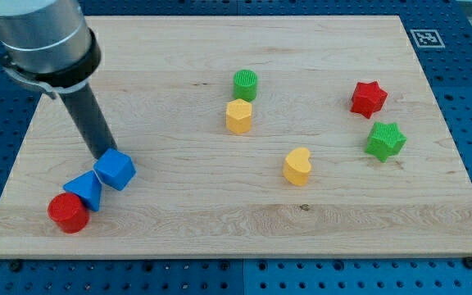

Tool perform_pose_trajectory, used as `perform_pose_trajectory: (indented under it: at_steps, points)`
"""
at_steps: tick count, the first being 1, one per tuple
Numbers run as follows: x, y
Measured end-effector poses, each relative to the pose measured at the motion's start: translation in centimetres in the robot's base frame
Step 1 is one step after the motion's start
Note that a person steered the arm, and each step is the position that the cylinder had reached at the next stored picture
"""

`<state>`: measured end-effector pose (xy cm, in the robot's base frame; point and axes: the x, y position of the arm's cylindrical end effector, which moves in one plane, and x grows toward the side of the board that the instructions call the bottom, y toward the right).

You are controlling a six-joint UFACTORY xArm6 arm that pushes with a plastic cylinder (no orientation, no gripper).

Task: Move the red star to the blue cube

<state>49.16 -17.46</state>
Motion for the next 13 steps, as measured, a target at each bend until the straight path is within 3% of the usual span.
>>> perform_pose_trajectory:
  at_steps: [3,5,6,7,9,10,11,13]
  points:
    - [3.6,2.0]
    - [-9.6,3.2]
    - [-17.1,8.0]
    - [-20.4,17.2]
    - [-19.1,37.9]
    - [-12.9,39.5]
    - [-9.3,39.4]
    - [-8.7,37.4]
